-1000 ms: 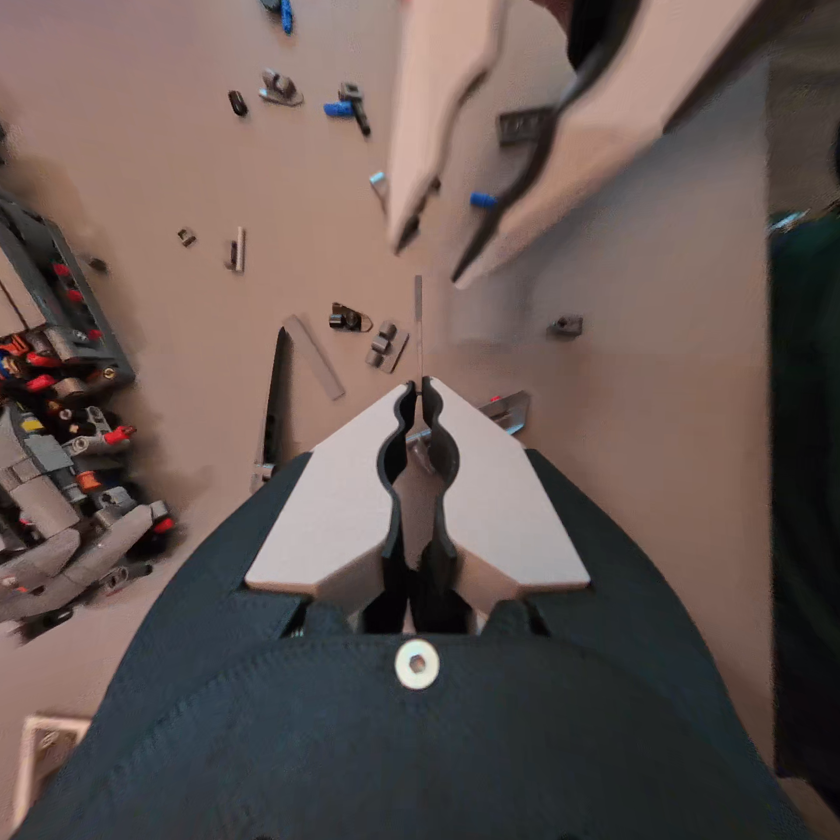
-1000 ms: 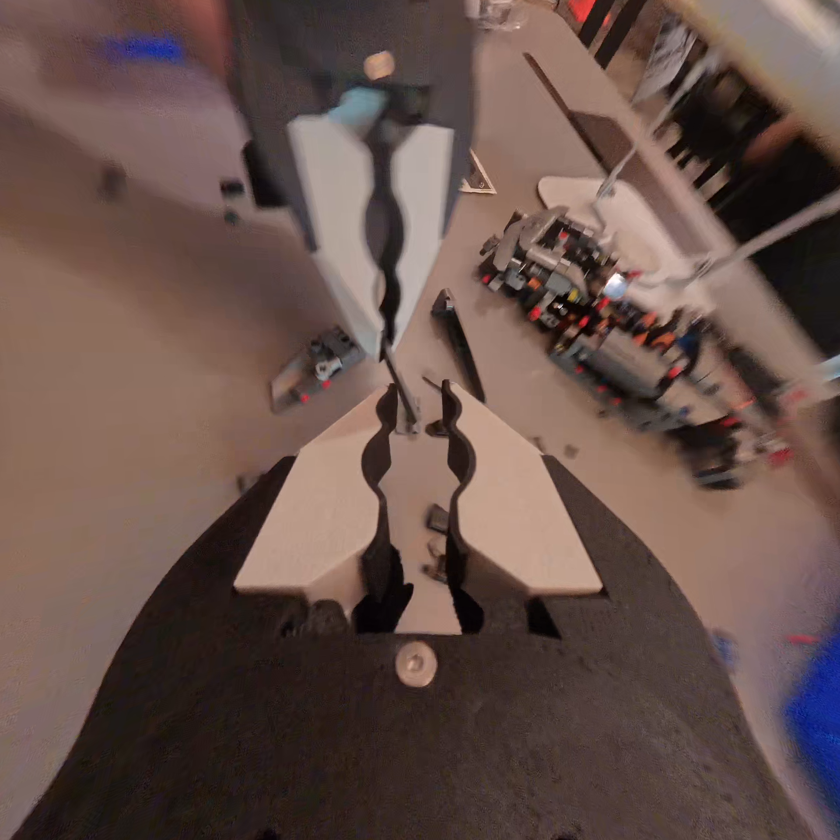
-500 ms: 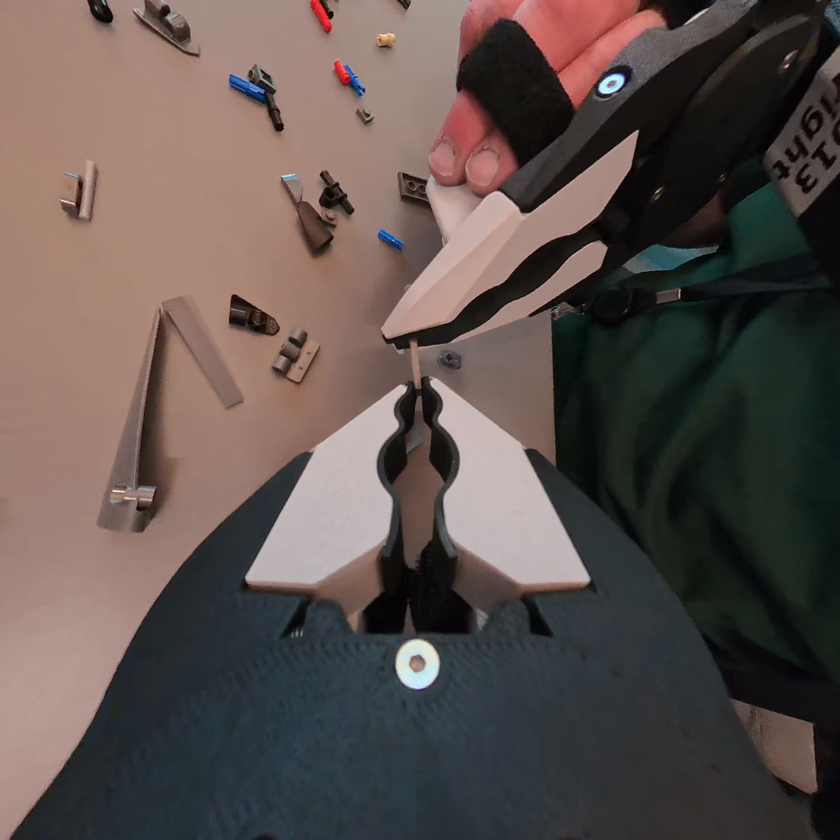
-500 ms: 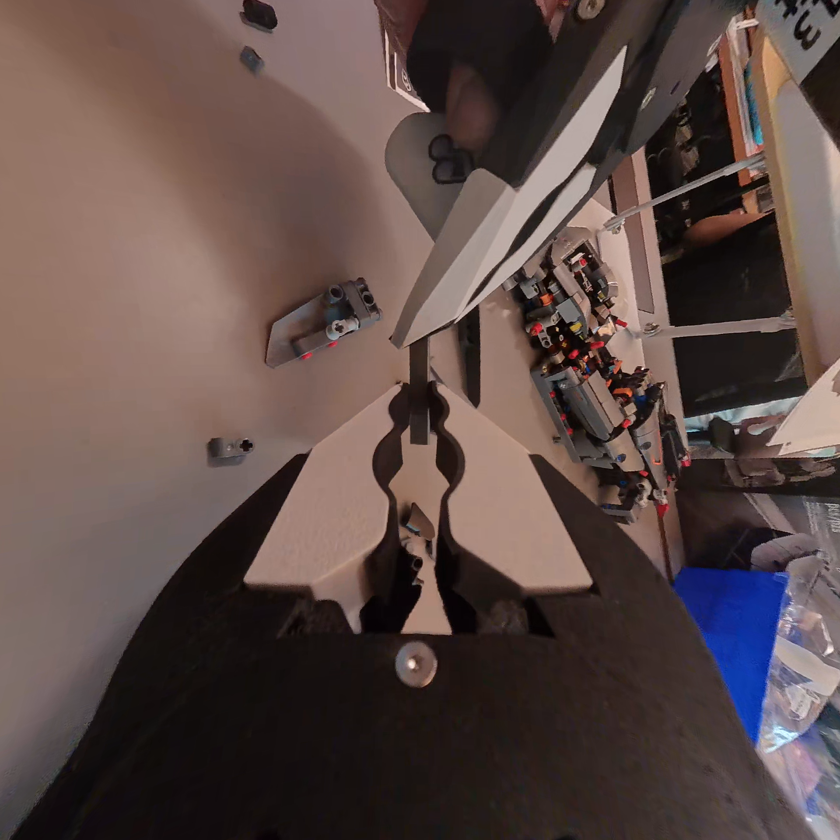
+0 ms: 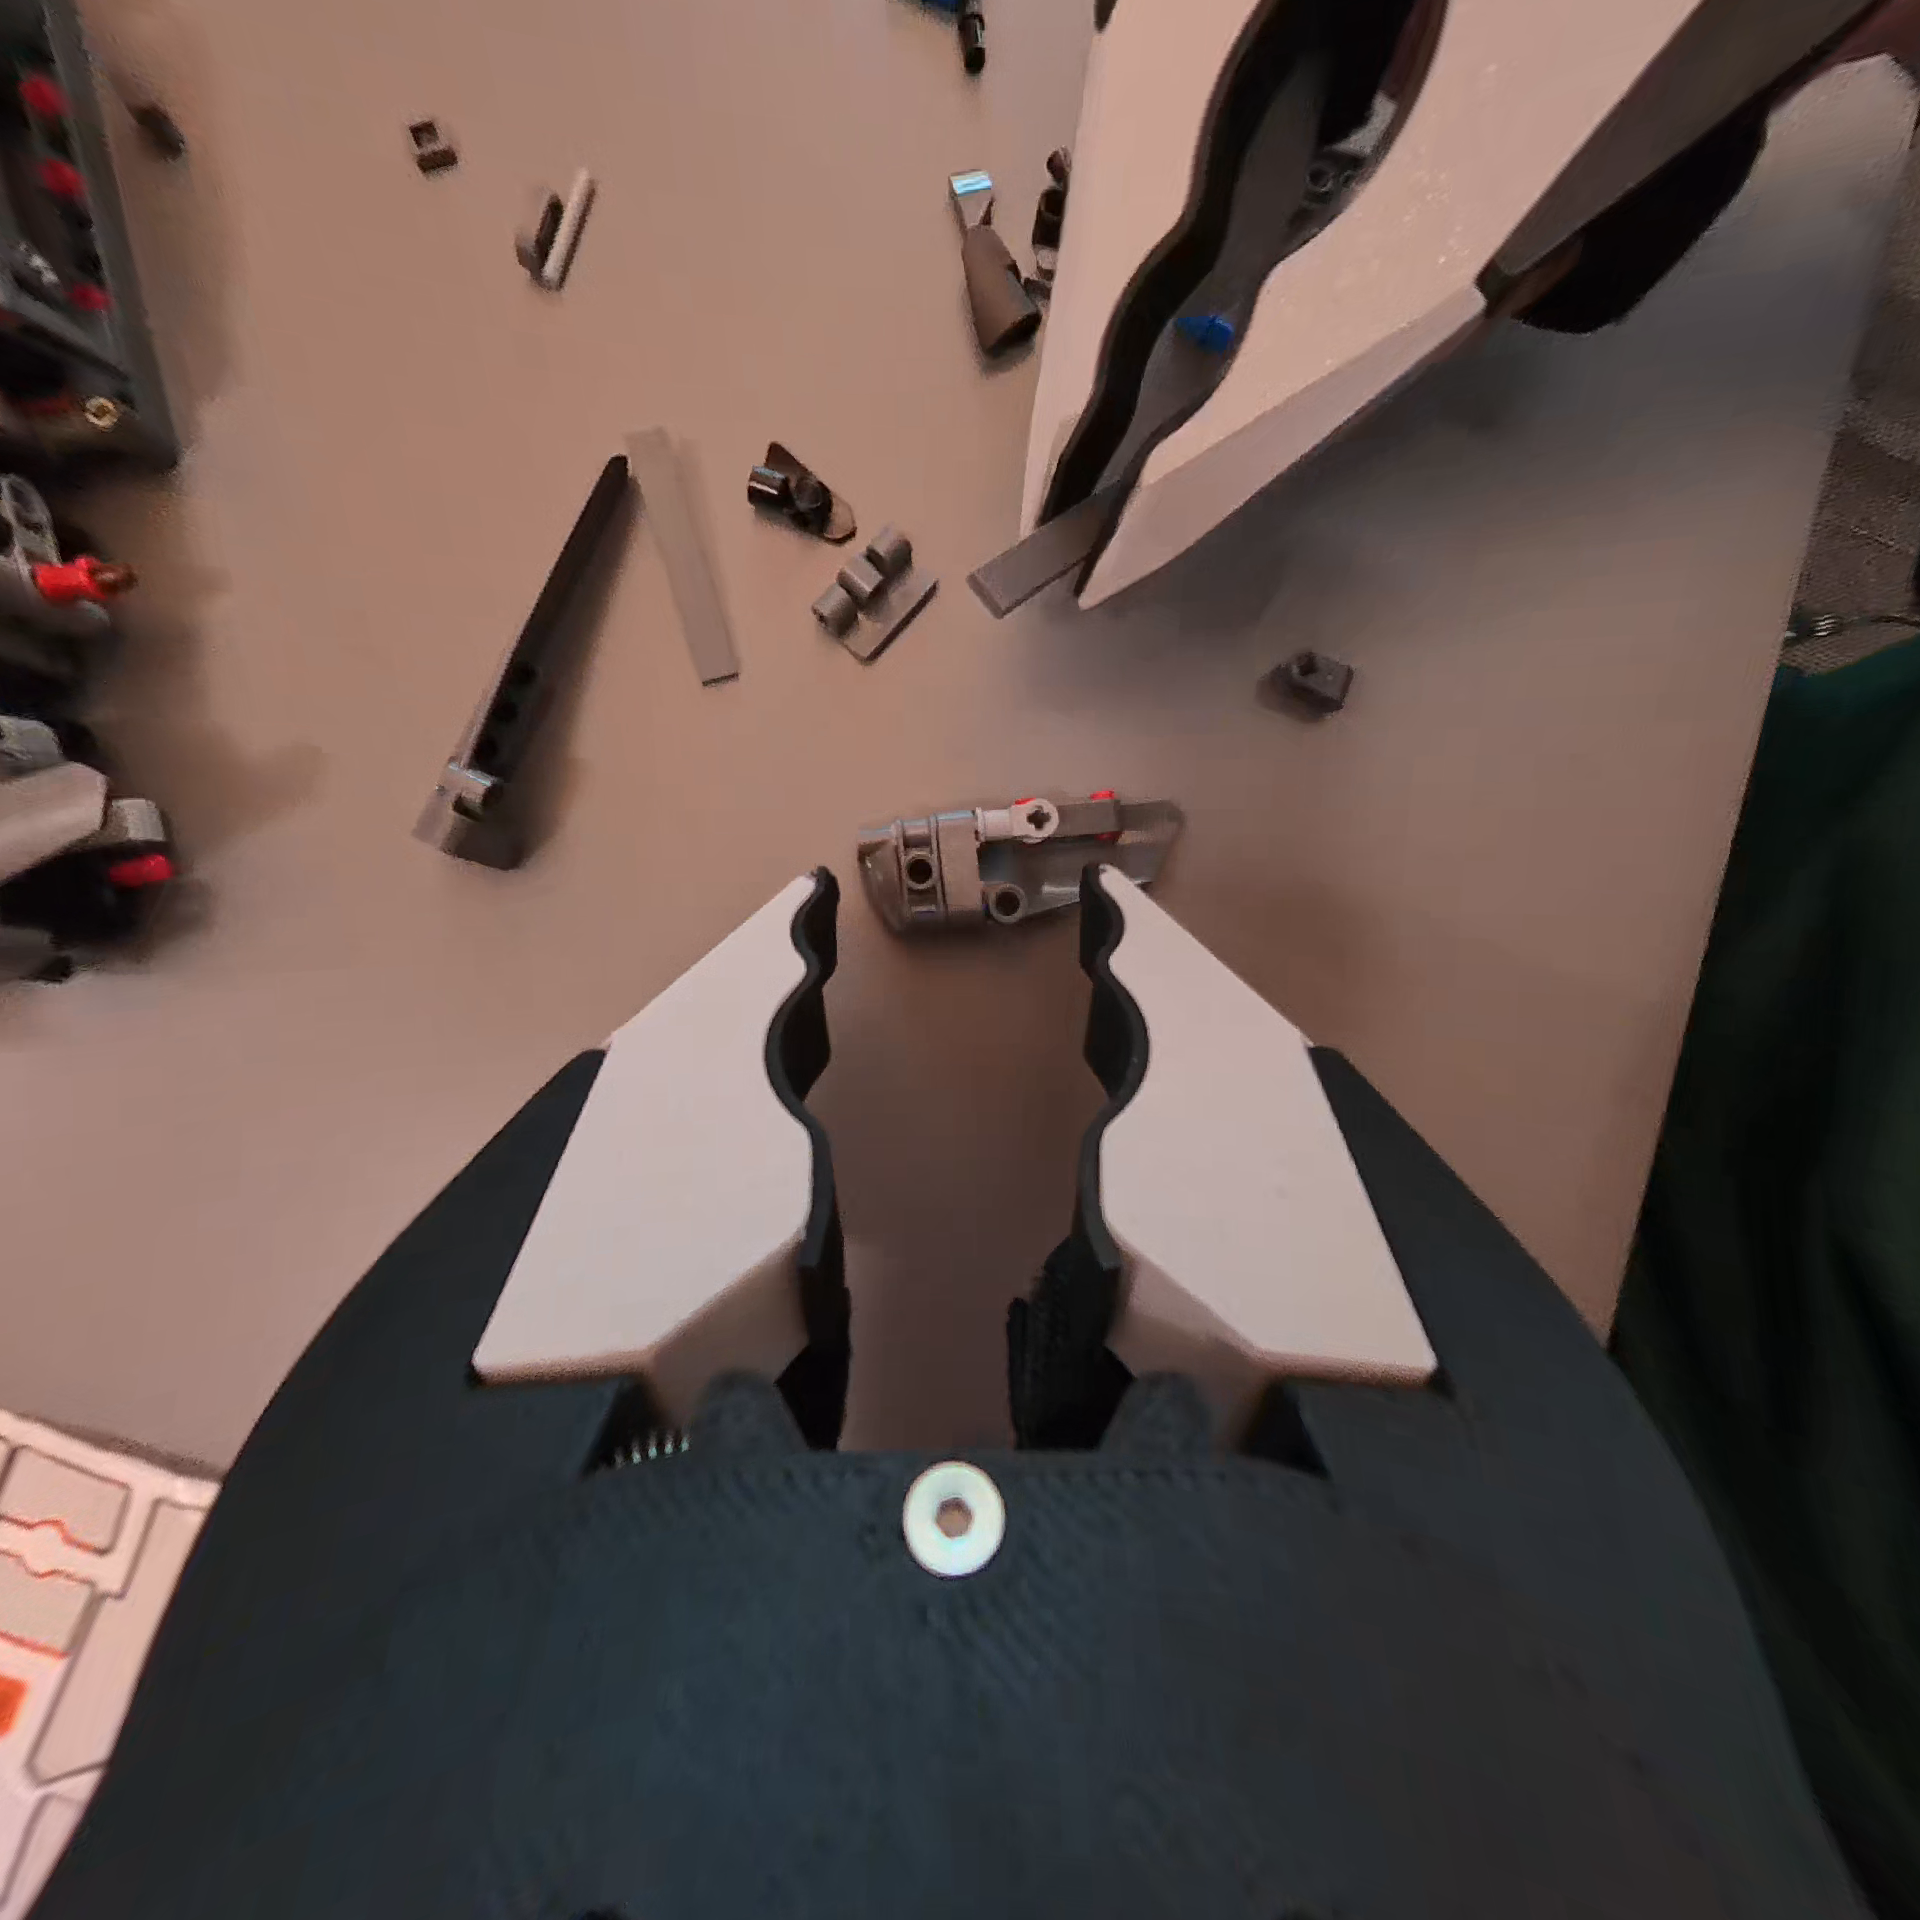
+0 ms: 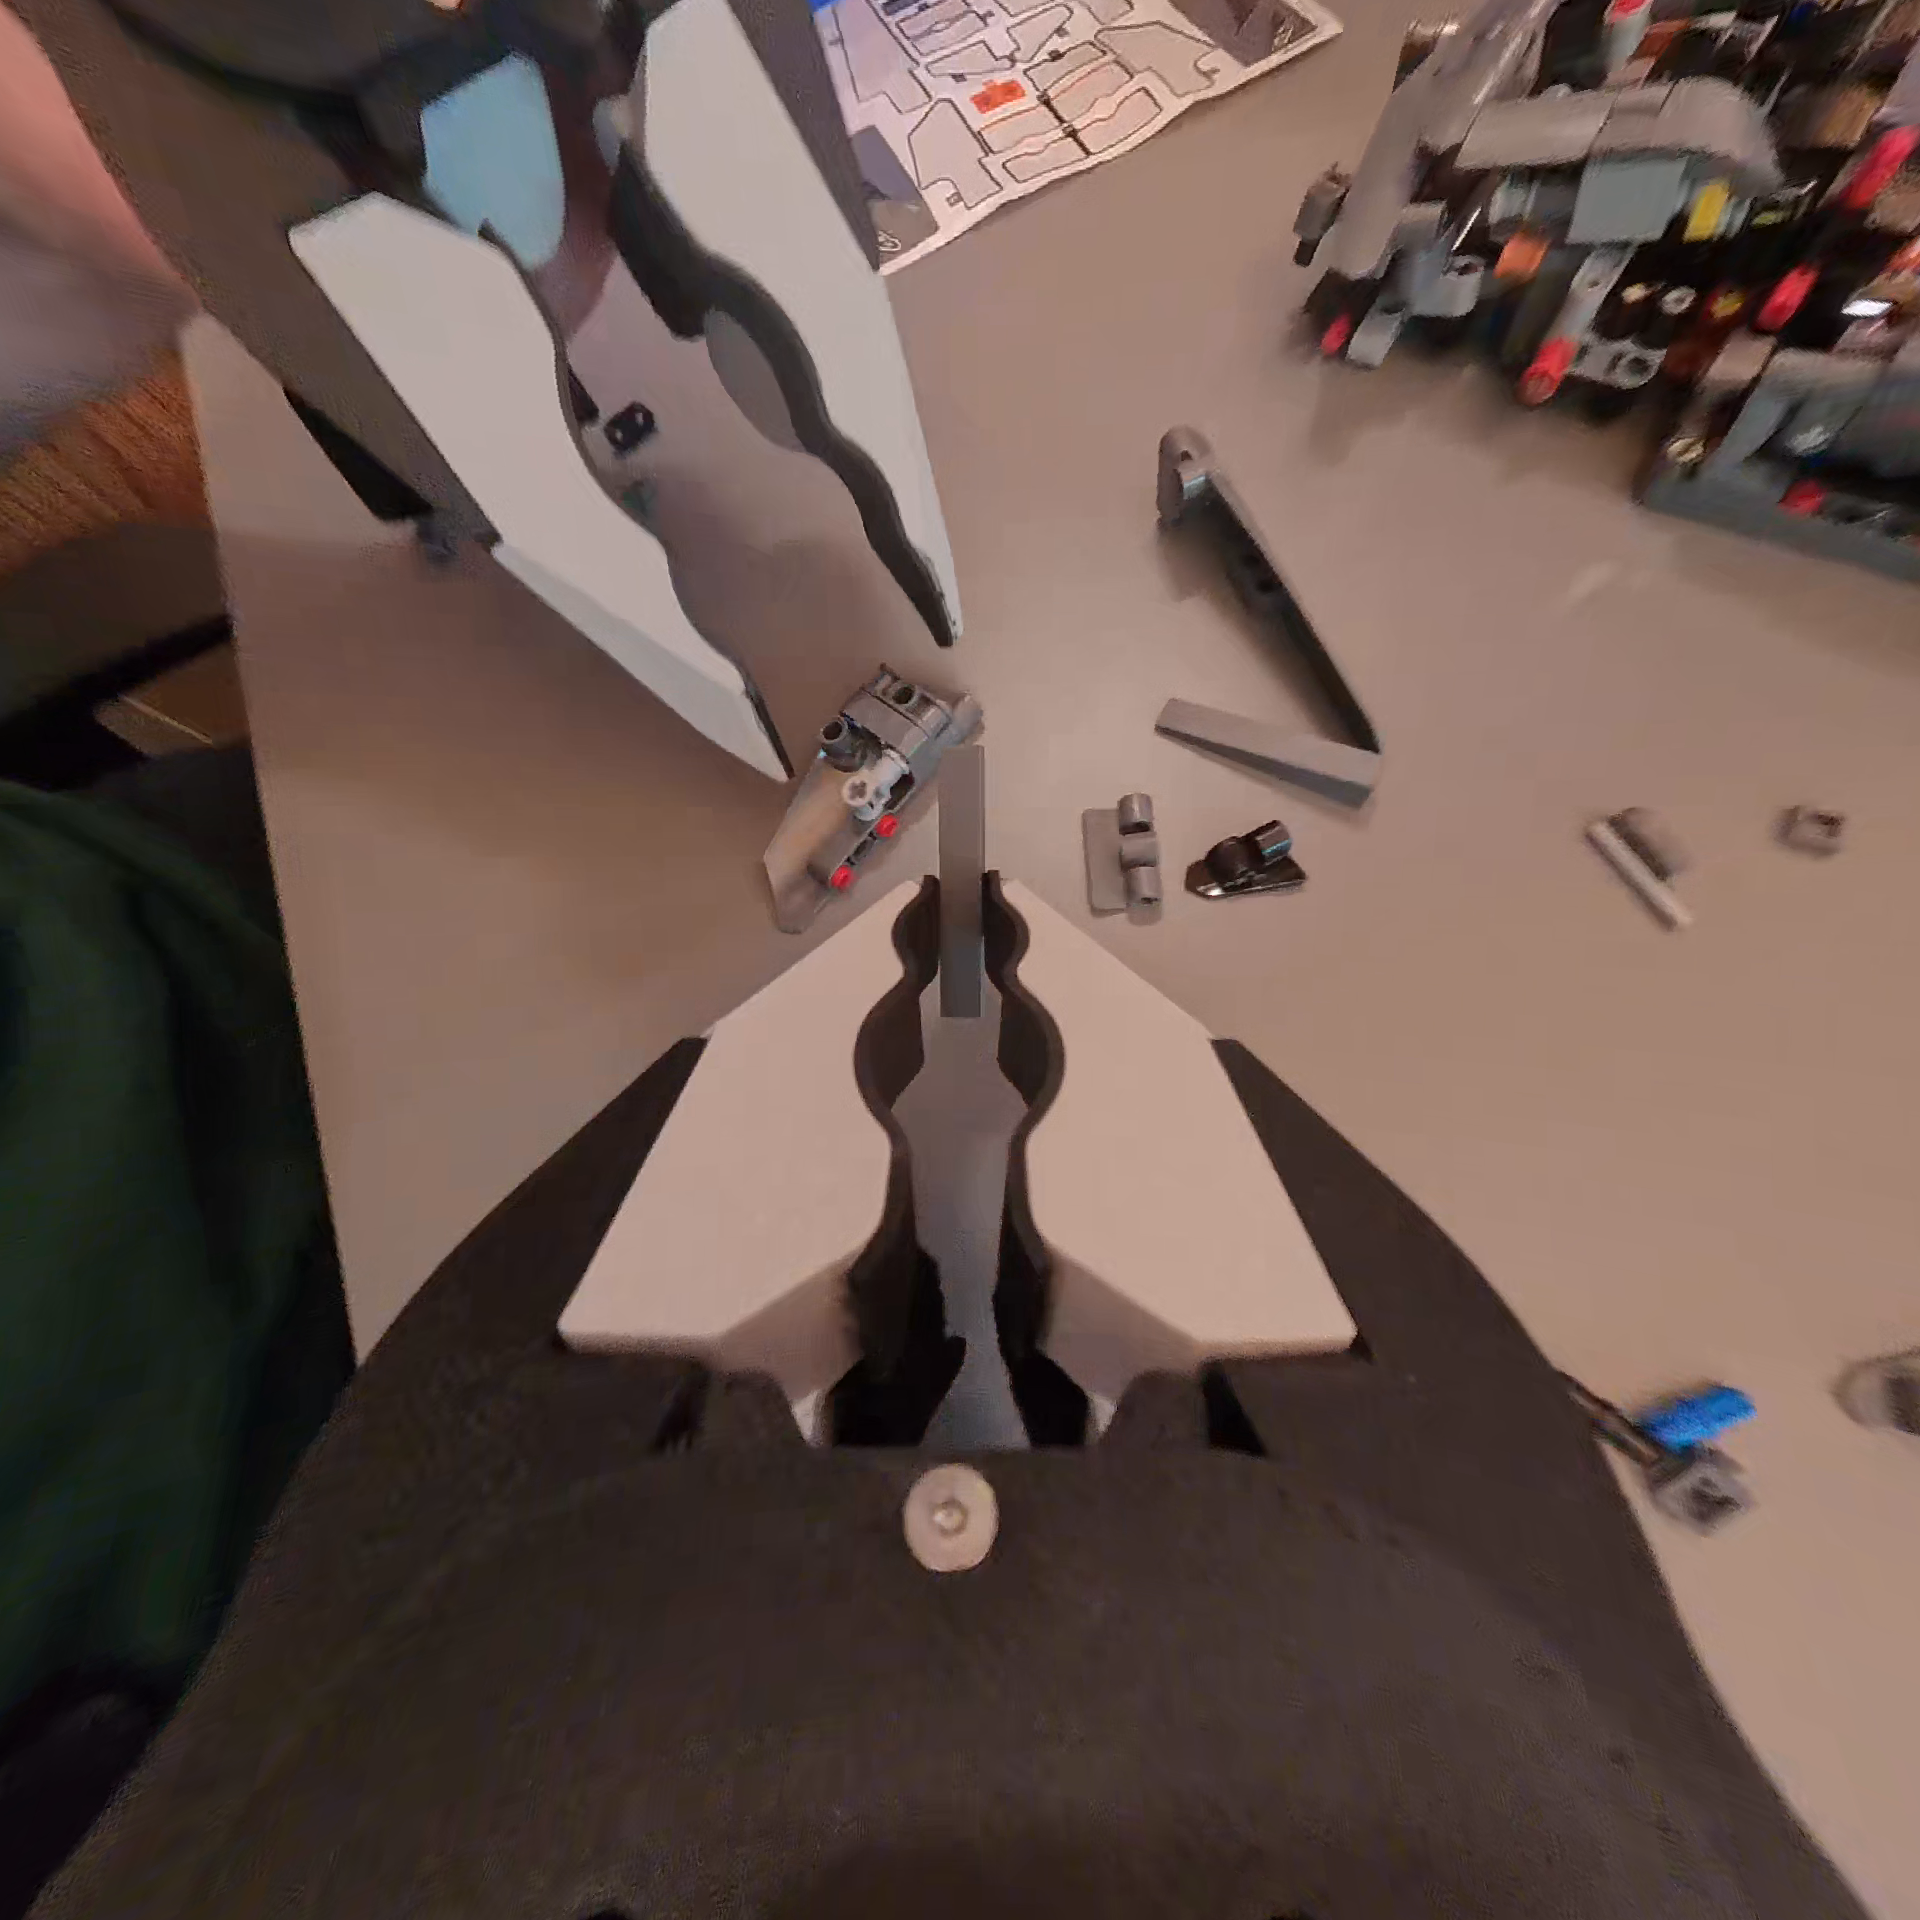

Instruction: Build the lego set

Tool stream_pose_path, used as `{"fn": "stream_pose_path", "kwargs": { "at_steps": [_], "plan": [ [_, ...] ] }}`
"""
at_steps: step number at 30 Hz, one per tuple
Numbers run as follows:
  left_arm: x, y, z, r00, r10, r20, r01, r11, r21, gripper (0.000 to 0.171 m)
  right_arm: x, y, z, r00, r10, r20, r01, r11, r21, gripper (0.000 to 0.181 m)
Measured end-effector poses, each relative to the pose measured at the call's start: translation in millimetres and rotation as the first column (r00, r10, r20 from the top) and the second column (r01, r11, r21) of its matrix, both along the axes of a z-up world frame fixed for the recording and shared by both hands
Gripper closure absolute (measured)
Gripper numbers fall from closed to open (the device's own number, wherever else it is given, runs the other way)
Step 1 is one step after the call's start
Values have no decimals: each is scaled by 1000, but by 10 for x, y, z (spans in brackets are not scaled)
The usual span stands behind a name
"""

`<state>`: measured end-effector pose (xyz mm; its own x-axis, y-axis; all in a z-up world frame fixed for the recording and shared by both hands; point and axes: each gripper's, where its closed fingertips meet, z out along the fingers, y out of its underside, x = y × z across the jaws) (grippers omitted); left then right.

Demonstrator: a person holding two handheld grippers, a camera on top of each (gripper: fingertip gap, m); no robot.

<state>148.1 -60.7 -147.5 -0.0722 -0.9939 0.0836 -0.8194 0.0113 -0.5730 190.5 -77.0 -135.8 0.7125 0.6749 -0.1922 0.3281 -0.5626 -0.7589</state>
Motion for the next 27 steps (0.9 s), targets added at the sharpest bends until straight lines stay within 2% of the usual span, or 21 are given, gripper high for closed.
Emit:
{"fn": "stream_pose_path", "kwargs": {
  "at_steps": [6, 12, 16, 27],
  "plan": [
    [-3, 1, -129, 1000, 22, 9, -23, 996, 84, 144, -66, -9, -67, 999, -17, -39, 14, 997, -77, 176],
    [15, -8, -129, 998, 34, 46, -39, 993, 111, 146, -131, -25, -68, 995, -44, -92, 29, 987, -157, 176],
    [45, -12, -125, 993, 92, 74, -102, 984, 148, 149, -197, -59, -83, 991, -61, -116, 32, 971, -235, 176],
    [96, -50, -117, 978, 140, 152, -168, 967, 194, 149, -217, -62, -131, 956, -201, -212, 94, 900, -426, 176]
  ]
}}
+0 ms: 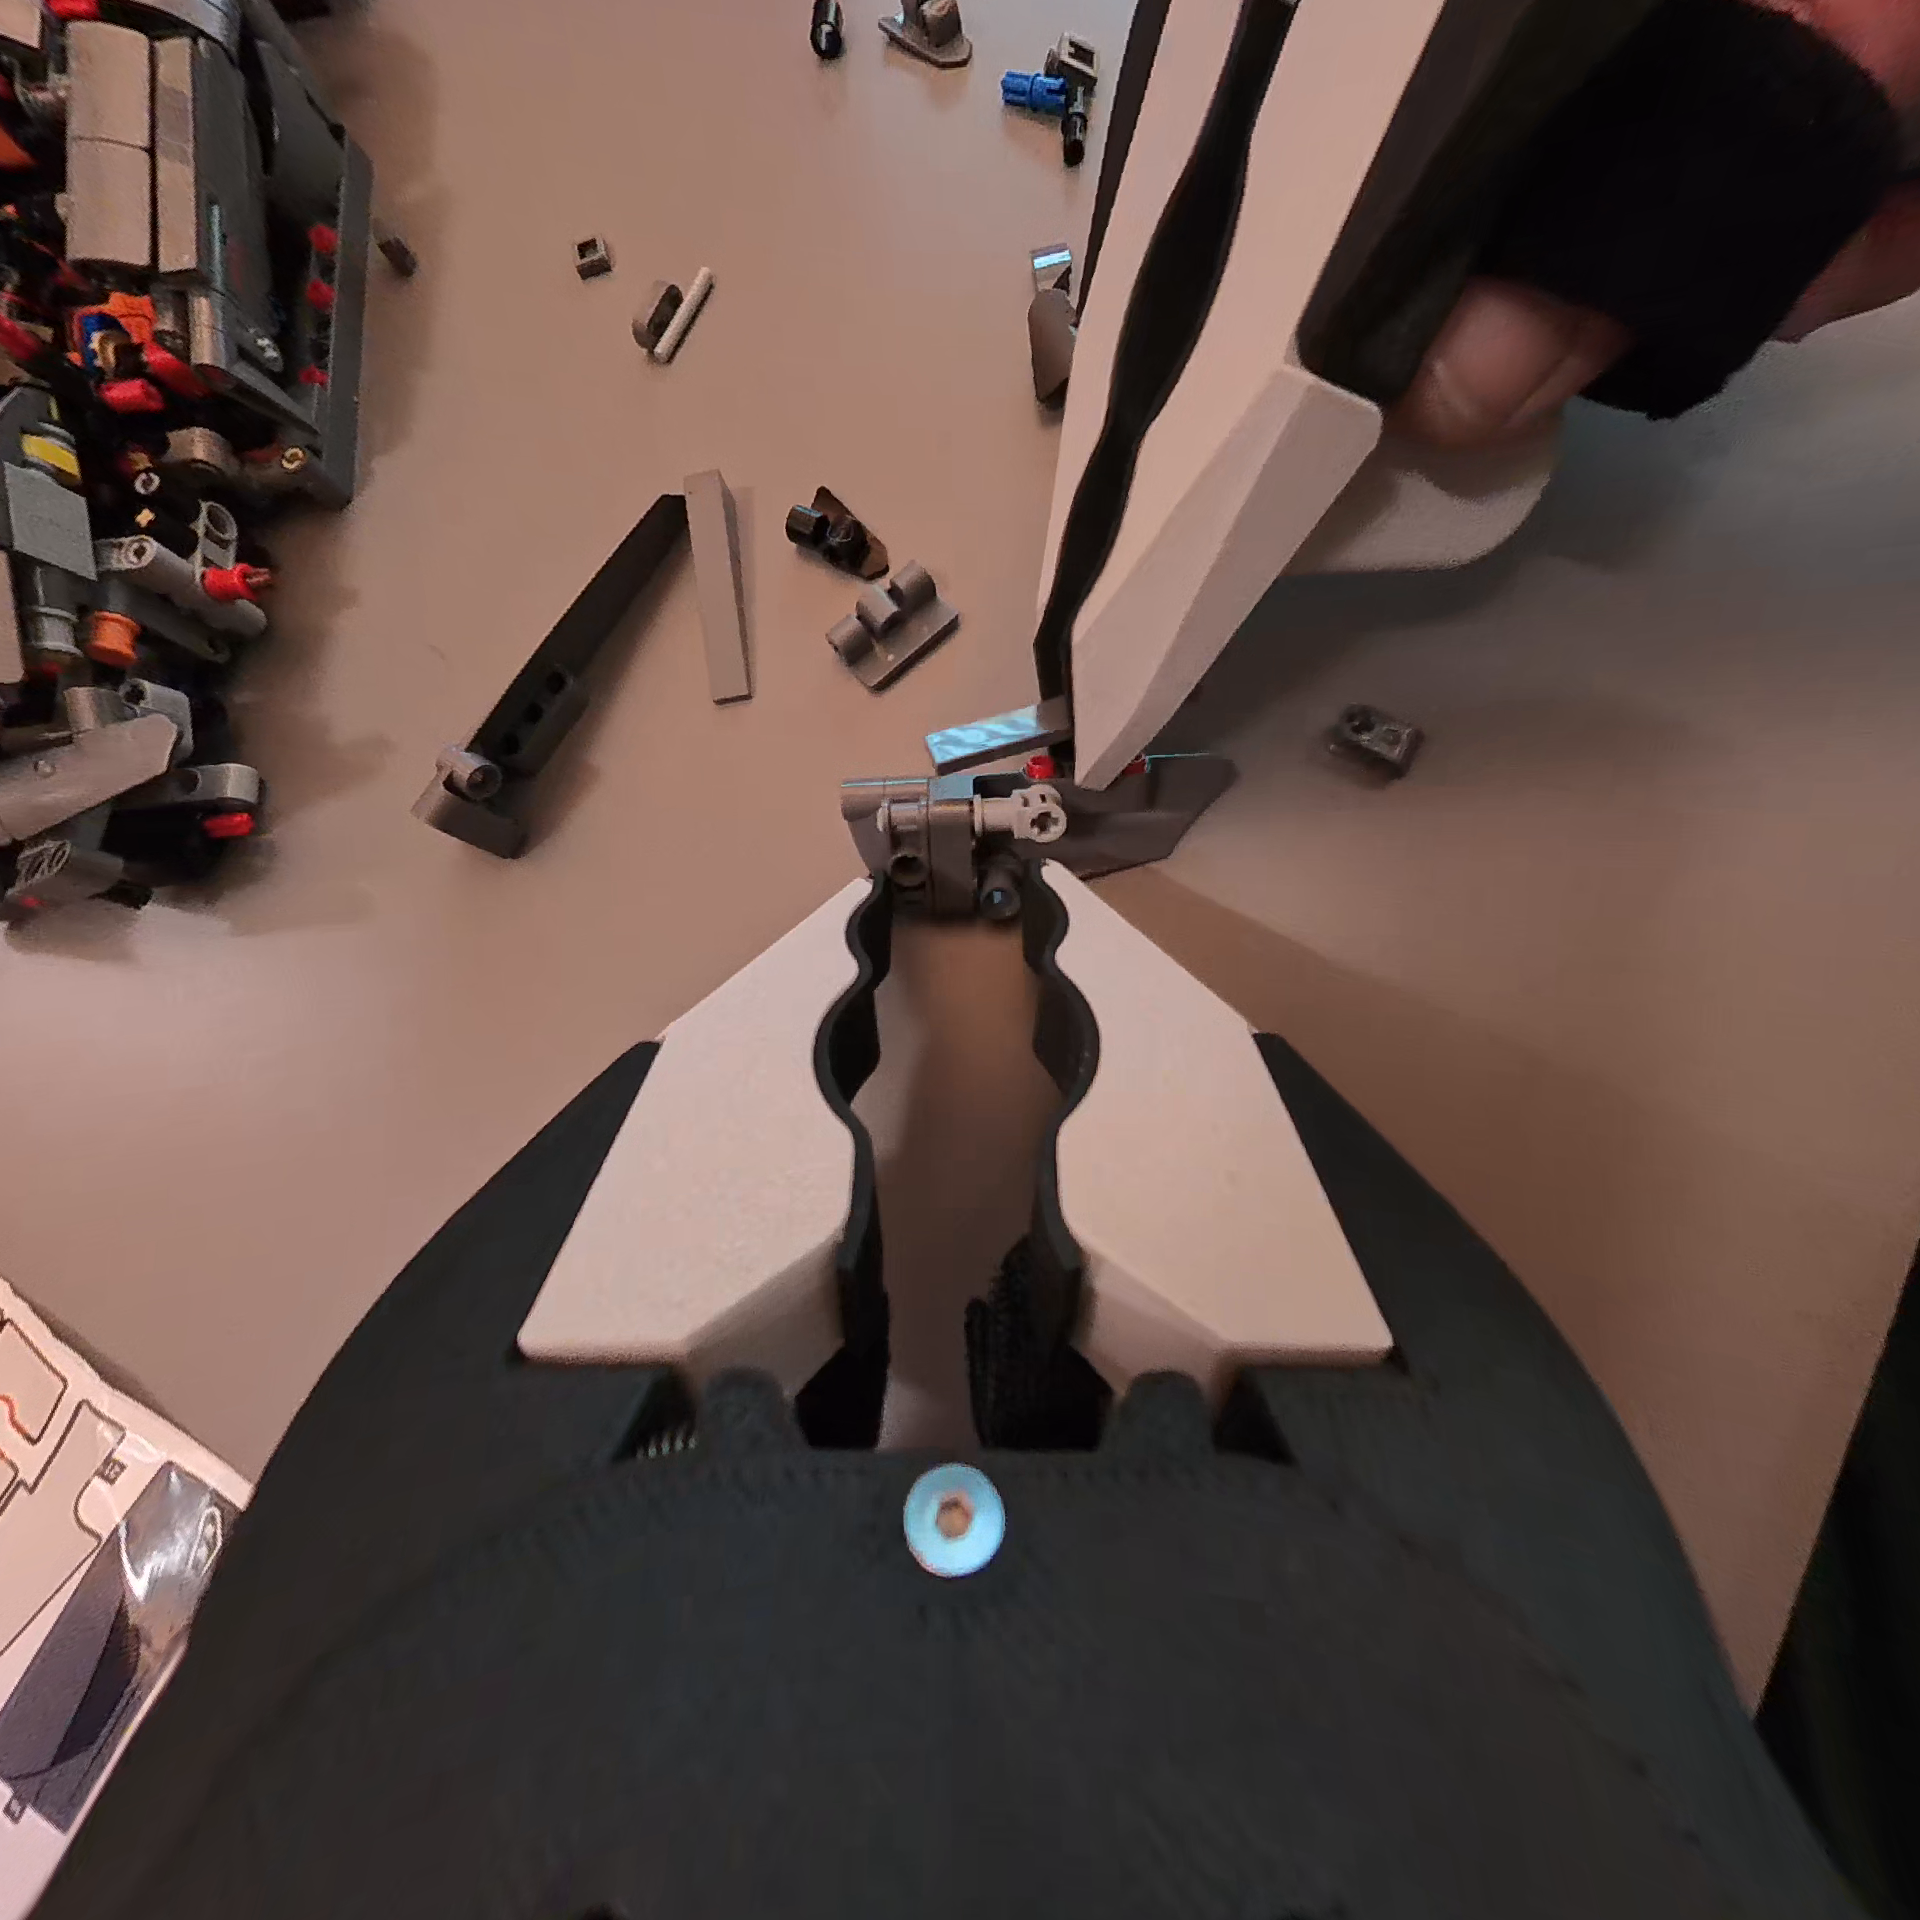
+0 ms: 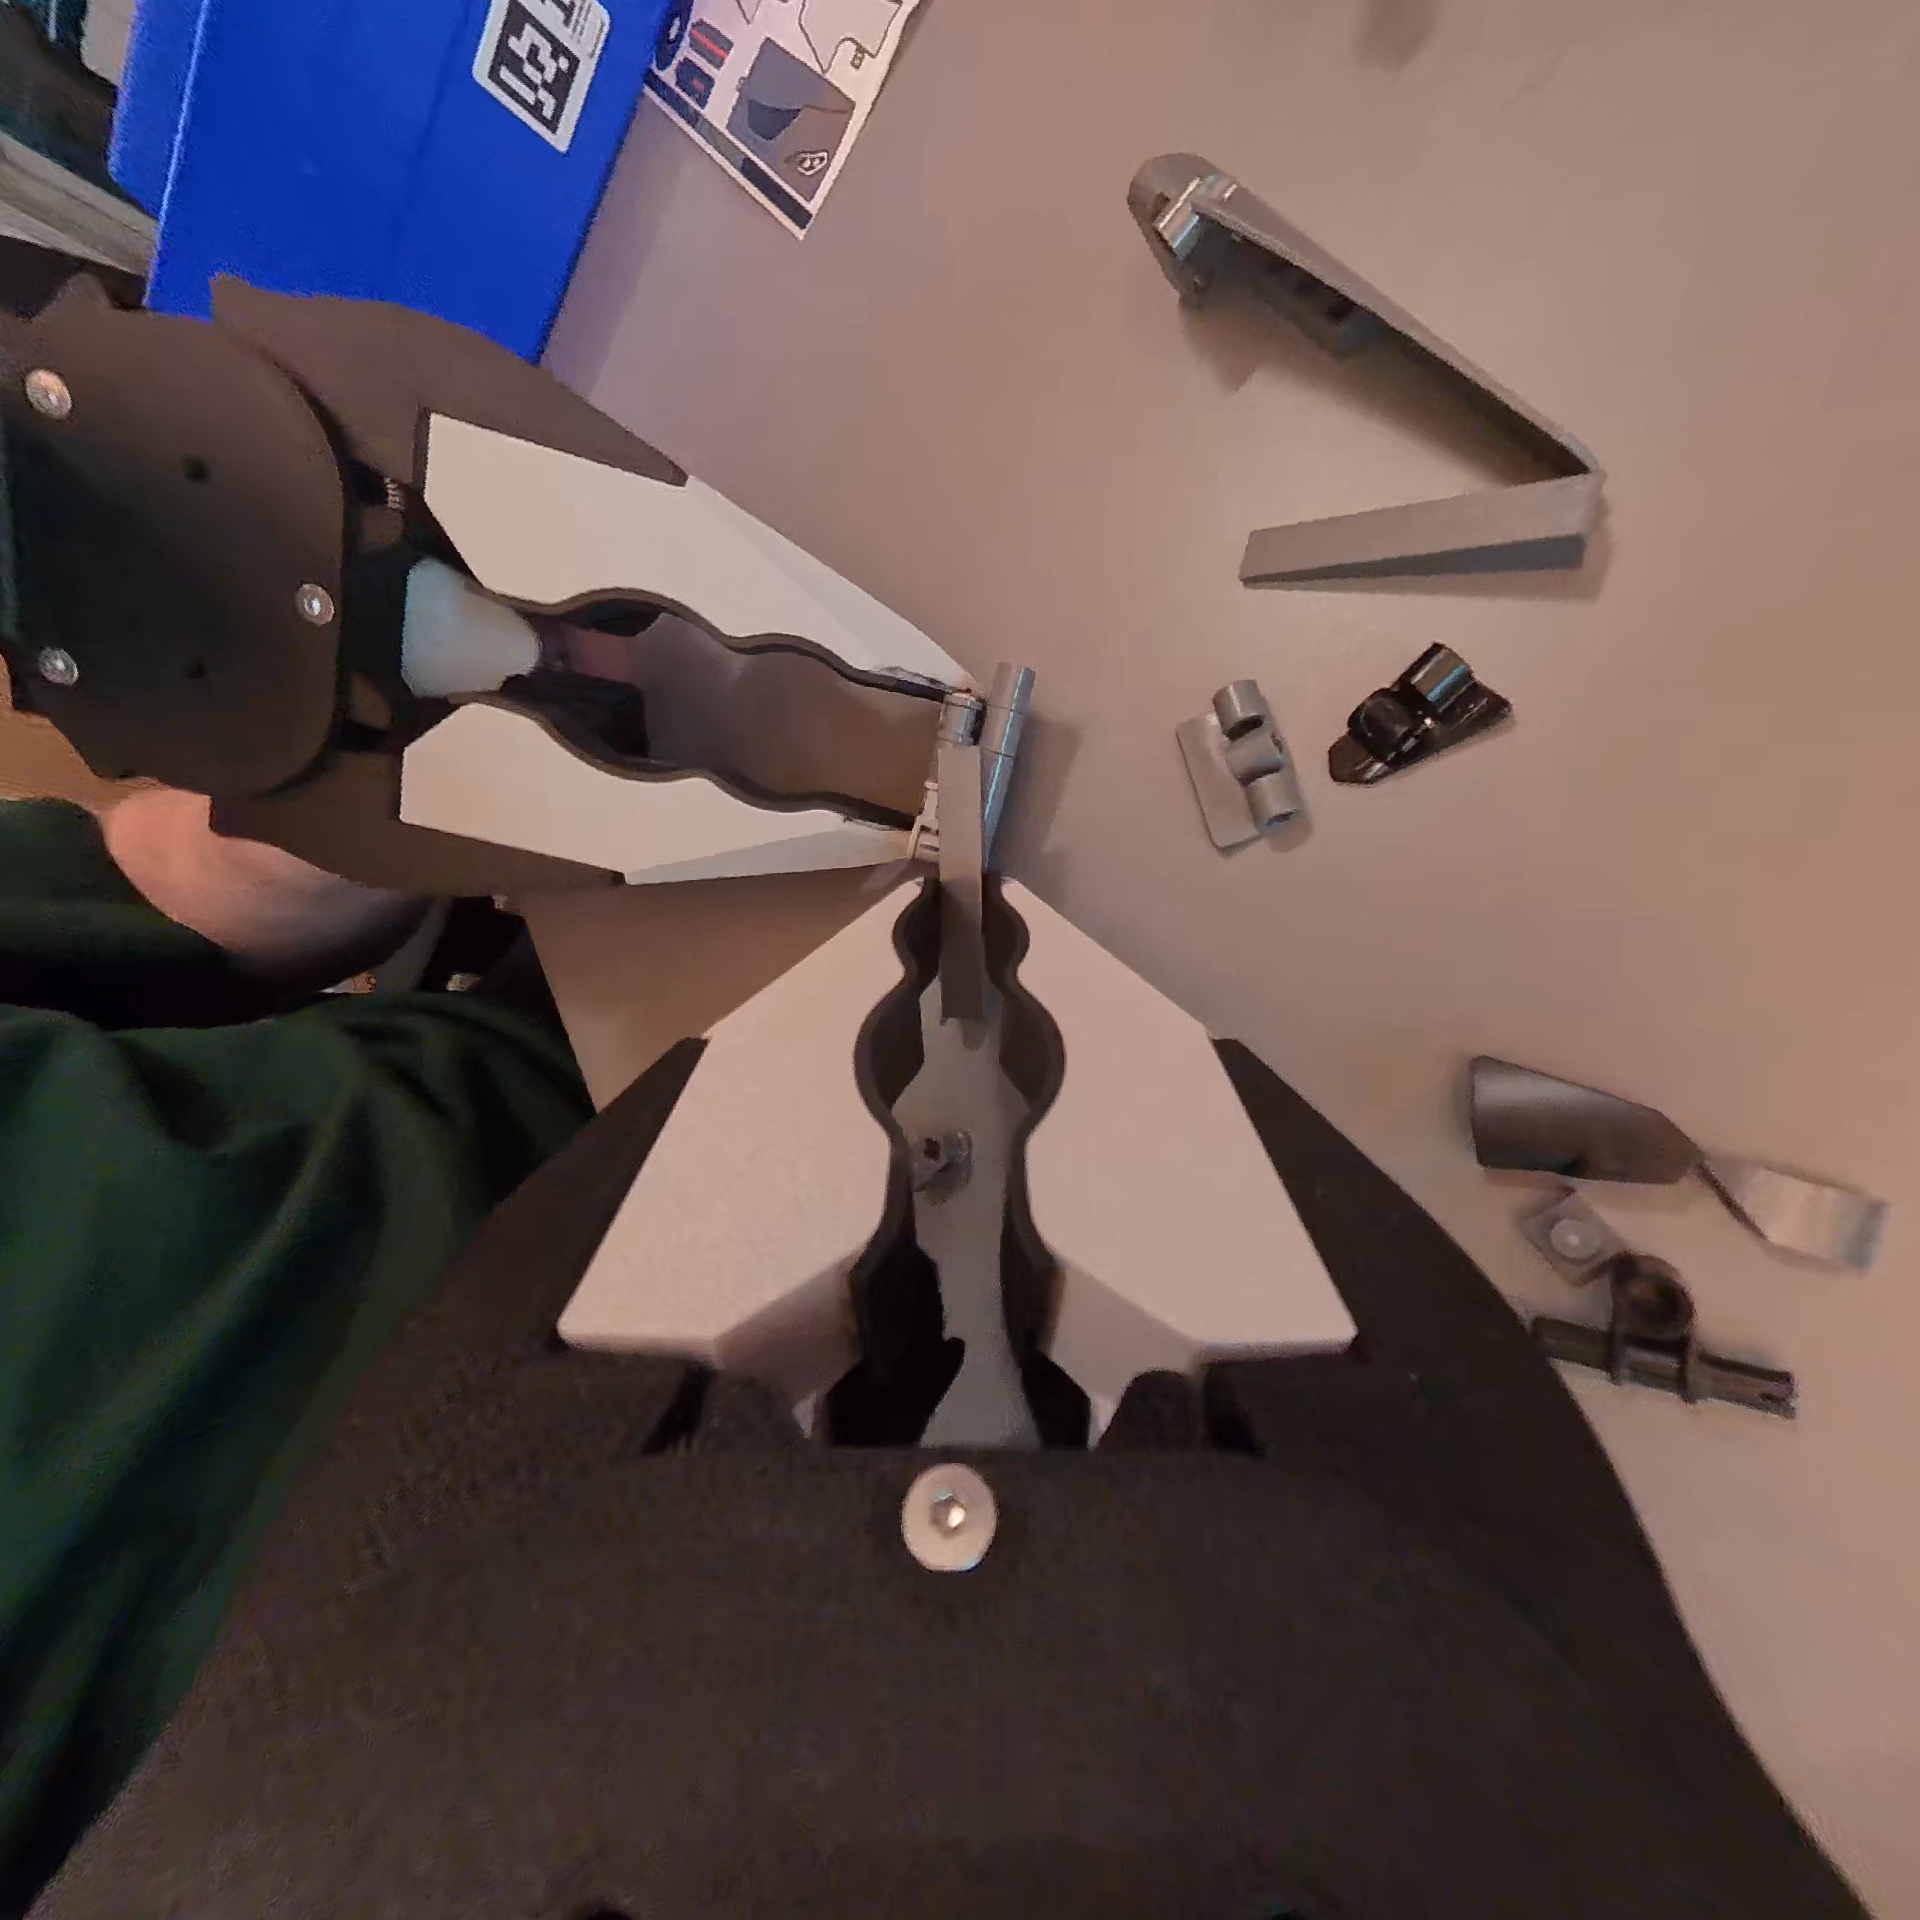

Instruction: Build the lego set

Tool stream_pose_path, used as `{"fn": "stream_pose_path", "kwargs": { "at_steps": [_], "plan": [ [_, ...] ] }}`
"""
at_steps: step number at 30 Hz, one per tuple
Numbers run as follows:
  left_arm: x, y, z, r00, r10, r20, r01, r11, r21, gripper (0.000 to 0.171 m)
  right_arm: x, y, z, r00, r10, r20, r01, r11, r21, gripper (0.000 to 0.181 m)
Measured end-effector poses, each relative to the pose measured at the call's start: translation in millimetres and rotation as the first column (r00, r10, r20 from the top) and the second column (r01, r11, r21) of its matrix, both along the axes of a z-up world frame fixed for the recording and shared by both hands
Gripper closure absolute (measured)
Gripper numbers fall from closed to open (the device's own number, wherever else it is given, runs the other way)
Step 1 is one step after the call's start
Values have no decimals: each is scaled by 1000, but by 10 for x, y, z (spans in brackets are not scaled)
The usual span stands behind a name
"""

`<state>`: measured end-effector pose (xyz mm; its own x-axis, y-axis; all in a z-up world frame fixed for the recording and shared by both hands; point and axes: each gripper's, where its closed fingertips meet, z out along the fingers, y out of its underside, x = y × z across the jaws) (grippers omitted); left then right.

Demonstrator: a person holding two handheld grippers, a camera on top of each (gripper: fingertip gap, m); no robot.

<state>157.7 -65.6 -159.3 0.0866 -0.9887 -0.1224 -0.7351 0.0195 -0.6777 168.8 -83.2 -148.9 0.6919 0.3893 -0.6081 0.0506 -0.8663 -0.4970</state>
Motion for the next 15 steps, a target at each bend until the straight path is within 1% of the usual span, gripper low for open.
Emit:
{"fn": "stream_pose_path", "kwargs": {
  "at_steps": [5, 11, 15],
  "plan": [
    [-4, -2, 3, 1000, 10, 27, -10, 1000, 17, 149, 0, 4, 1, 999, -44, -23, 43, 998, -38, 176],
    [-7, -5, 3, 999, 5, 51, -6, 1000, 12, 149, -22, 3, 11, 992, -97, -82, 92, 994, -67, 176],
    [-11, -8, 3, 998, 3, 59, -3, 1000, 10, 149, -61, -19, 28, 988, -105, -117, 97, 993, -73, 172]
  ]
}}
